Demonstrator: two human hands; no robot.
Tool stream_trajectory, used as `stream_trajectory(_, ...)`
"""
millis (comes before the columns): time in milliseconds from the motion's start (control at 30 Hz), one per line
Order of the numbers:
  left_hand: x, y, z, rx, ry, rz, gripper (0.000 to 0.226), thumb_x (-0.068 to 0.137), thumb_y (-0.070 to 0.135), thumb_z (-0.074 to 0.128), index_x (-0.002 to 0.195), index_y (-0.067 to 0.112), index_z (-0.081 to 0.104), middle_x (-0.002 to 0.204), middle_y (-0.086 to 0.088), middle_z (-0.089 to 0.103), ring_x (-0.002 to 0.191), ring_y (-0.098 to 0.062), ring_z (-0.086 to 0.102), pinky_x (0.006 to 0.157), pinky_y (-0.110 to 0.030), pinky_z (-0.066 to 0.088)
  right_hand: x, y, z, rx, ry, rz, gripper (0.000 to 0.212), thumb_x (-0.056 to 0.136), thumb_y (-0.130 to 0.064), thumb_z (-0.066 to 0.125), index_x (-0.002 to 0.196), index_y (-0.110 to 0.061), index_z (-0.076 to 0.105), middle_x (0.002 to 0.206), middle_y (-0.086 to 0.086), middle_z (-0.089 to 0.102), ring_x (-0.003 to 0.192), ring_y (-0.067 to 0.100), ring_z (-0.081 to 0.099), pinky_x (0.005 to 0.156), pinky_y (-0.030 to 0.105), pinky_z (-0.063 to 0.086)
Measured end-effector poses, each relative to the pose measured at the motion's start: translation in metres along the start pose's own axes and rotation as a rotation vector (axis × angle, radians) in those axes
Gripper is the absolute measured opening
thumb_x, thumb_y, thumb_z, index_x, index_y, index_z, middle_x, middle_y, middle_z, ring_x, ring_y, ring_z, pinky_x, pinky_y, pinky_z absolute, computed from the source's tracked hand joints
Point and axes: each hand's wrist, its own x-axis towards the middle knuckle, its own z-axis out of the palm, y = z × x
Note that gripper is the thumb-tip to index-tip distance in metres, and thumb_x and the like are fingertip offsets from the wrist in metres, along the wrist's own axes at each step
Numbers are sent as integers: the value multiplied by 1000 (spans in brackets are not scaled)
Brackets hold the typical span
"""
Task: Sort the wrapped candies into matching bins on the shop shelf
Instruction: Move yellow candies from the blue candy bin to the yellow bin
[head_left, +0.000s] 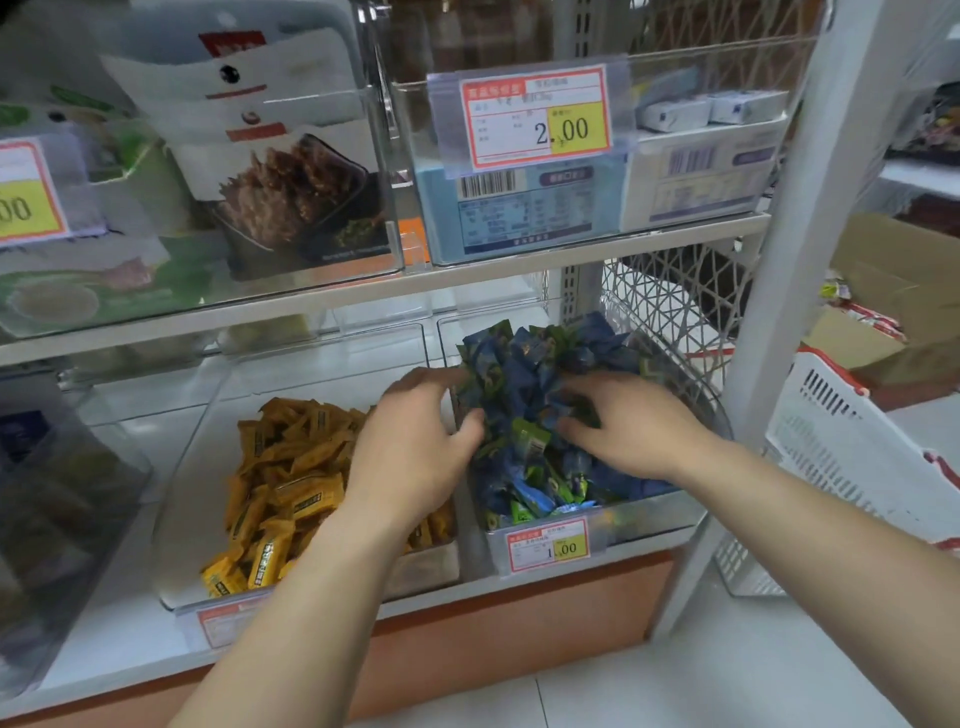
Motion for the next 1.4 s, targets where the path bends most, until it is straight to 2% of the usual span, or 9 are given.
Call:
stream_trajectory(133,3,17,10,-17,-69,82,41,90,41,62,129,29,61,128,9,63,118,-13,57,98,-31,48,-11,-10,9,-43,-107,-76,57,87,-66,39,127,-33,63,124,-4,67,113,24,61,86,37,53)
stream_trajectory(400,43,40,40,83,-375,118,25,94,33,57,117,29,65,115,4,68,103,-18,62,88,-36,53,-40,-13,29,-81,-169,-159,60,96,-59,31,146,-28,43,139,-4,57,120,25,55,94,38,49)
stream_trajectory(567,65,48,70,6,-551,172,45,96,39,57,140,33,50,141,4,55,124,-18,53,99,-32,43,-41,-13,32,-52,-129,-130,58,95,-57,35,141,-26,49,138,-1,53,118,26,54,95,38,48)
stream_trajectory(700,74,35,70,-4,-553,95,34,89,47,67,118,35,56,111,8,62,103,-16,60,84,-31,48,-40,-13,25,-27,-164,-146,58,95,-57,39,144,-27,47,143,-2,49,124,26,50,99,40,48)
stream_trajectory(867,79,32,53,446,-545,213,19,88,49,61,104,39,61,108,6,65,100,-23,61,77,-33,43,-35,-5,-6,-53,39,-217,51,87,-55,37,120,-32,68,112,-12,69,105,18,63,80,36,56)
stream_trajectory(967,80,43,50,618,-639,269,25,91,40,57,115,36,67,110,3,67,101,-25,62,79,-34,47,-30,12,-12,-35,97,-140,59,87,-58,38,136,-33,57,135,-10,60,120,19,57,93,36,51)
stream_trajectory(1133,84,49,65,372,-751,176,25,89,14,57,113,18,66,108,-2,67,96,-24,65,81,-41,58,-31,33,12,-129,-193,-88,75,94,-66,35,158,-29,22,167,-6,14,147,22,28,113,37,35)
stream_trajectory(1300,88,45,77,17,-738,-43,31,100,40,48,123,29,66,123,3,62,112,-18,56,84,-27,40,-31,31,12,-152,-180,-38,73,88,-71,39,145,-27,46,154,1,38,132,28,44,103,39,45)
stream_trajectory(1400,88,45,90,17,-754,-69,36,92,62,51,96,29,66,97,8,63,89,-11,58,64,-23,37,-30,27,10,-161,-176,-22,71,84,-71,45,137,-24,55,136,2,51,124,29,47,98,40,48)
